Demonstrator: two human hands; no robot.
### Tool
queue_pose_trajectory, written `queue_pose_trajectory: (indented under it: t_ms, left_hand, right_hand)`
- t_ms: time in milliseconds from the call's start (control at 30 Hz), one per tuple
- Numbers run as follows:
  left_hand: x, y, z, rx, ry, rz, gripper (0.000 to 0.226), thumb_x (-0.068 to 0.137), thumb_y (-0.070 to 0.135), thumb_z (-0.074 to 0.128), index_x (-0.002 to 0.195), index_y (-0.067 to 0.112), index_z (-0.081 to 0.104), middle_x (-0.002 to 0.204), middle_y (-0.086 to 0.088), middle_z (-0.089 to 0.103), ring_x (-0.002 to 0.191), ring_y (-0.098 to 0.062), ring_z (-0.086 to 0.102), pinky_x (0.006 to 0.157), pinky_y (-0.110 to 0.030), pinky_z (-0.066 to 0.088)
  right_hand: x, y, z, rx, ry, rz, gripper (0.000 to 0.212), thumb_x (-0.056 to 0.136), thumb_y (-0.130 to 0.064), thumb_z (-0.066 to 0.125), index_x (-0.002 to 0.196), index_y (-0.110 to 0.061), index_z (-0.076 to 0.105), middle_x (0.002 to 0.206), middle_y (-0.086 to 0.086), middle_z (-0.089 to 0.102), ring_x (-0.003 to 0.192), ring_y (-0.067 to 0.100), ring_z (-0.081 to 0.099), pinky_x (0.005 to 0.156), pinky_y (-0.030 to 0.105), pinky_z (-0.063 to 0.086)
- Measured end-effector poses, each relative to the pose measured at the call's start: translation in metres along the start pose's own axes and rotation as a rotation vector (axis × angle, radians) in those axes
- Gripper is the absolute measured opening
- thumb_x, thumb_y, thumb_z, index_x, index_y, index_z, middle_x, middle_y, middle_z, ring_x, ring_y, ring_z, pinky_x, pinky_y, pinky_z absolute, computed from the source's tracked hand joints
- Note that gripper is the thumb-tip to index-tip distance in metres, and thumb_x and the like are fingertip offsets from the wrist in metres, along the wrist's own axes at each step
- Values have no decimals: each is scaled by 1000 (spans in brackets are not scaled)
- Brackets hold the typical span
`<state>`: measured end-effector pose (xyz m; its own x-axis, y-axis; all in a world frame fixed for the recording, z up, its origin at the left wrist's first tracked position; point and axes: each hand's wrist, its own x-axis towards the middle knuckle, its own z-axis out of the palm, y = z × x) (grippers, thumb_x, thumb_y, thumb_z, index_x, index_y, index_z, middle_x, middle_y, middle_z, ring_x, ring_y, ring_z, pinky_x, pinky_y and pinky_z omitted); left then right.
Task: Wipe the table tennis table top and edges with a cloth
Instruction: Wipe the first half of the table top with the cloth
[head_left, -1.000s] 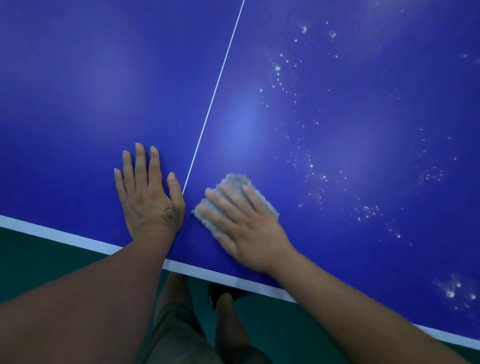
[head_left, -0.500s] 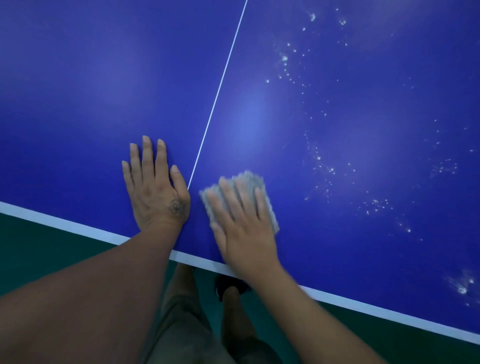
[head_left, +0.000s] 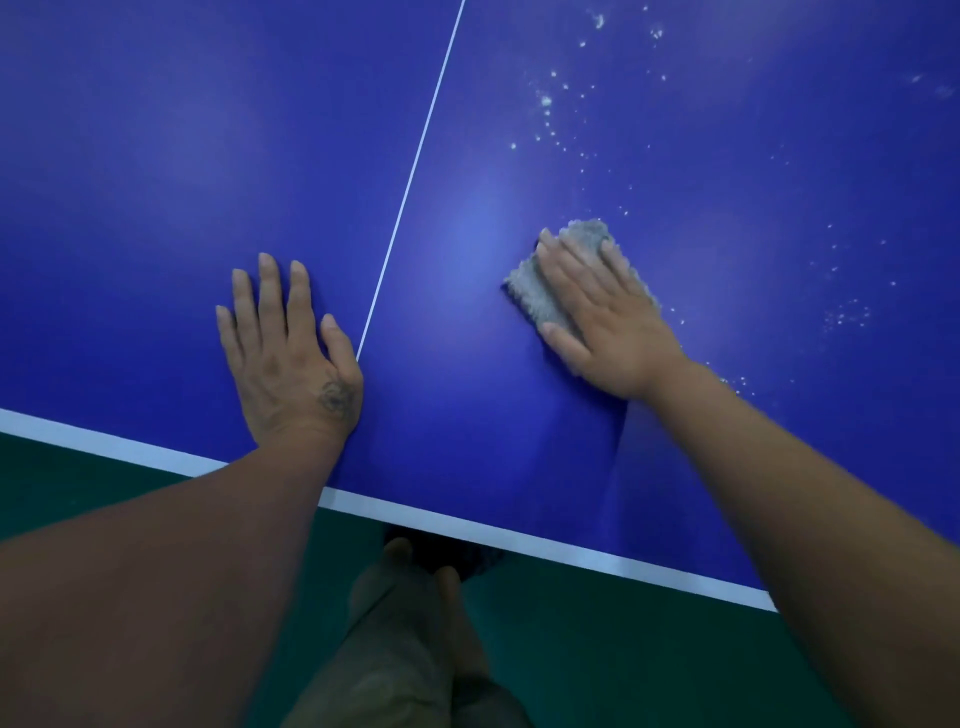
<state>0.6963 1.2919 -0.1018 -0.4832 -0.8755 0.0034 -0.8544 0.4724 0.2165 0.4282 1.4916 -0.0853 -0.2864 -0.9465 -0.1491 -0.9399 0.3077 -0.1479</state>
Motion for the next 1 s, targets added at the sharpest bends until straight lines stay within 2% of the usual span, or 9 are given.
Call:
queue_pose_trajectory:
  t_ms: [67, 200, 300, 400, 567, 700, 767, 867, 1000]
  left_hand:
    - [0, 0, 0, 5, -3, 1, 64, 110, 39, 27, 171, 18, 25, 180, -3, 13, 167, -27, 6, 136, -48, 1]
    - [1, 0, -1, 13, -17, 2, 65, 110, 40, 27, 171, 18, 23, 181, -4, 12, 167, -28, 5, 136, -50, 2]
    - [1, 0, -3, 0, -32, 3, 65, 110, 39, 29, 171, 17, 23, 181, -4, 12, 167, -29, 5, 136, -51, 2]
    - [0, 1, -4, 2, -46, -5, 66, 109, 39, 28, 171, 17, 22, 181, -4, 10, 167, -29, 3, 135, -51, 1]
    - [-1, 2, -7, -35, -34, 12, 65, 109, 36, 32, 170, 14, 25, 180, -7, 13, 167, -31, 6, 135, -52, 1]
    - [-1, 0, -3, -16, -34, 4, 65, 109, 38, 30, 171, 16, 23, 180, -6, 12, 167, -30, 4, 135, -50, -1]
    - [-1, 0, -2, -1, -28, 7, 65, 110, 39, 29, 171, 17, 23, 181, -5, 12, 167, -29, 3, 135, -49, -1]
    - [-1, 1, -2, 1, -19, 16, 64, 110, 38, 30, 170, 17, 24, 180, -5, 13, 167, -29, 5, 135, -48, -1]
    - [-5, 4, -6, -7, -21, 27, 63, 111, 35, 31, 170, 13, 26, 179, -9, 17, 167, -31, 9, 136, -50, 1]
  right_hand:
    - [8, -10, -5, 10, -36, 86, 70, 109, -46, 30, 171, -16, 20, 180, 5, 13, 167, 23, 11, 135, 49, 1]
    - [-23, -78, 9, 41, -4, 123, 59, 115, -43, 26, 169, -18, 30, 179, 13, 12, 166, 32, 7, 133, 59, 9]
    - [-74, -135, 28, 144, -1, 158, 52, 117, -44, 32, 167, -31, 35, 180, 14, 6, 166, 37, 1, 134, 57, 9]
    - [-113, -166, 37, 143, -34, 212, 52, 117, -45, 33, 168, -36, 31, 180, 10, 4, 166, 38, 1, 134, 56, 10]
    - [-112, -113, 24, 113, -15, 270, 67, 114, -45, 40, 171, -16, 21, 180, 3, 10, 167, 29, 5, 134, 54, 15]
    - [-64, -38, 8, 164, -5, 415, 72, 110, -43, 35, 171, -12, 15, 180, 4, 7, 167, 25, 0, 135, 49, 4]
    - [-41, -17, 4, 168, 2, 440, 73, 108, -40, 39, 172, -14, 15, 180, 7, 3, 167, 26, -2, 135, 46, -1]
    - [-30, -28, 5, 191, 9, 510, 75, 107, -33, 43, 173, -18, 12, 180, 10, -5, 167, 28, -7, 135, 43, -7]
    - [-77, -84, 20, 141, 36, 524, 72, 108, -35, 30, 172, -11, 9, 180, 14, -2, 167, 31, -5, 135, 51, 3]
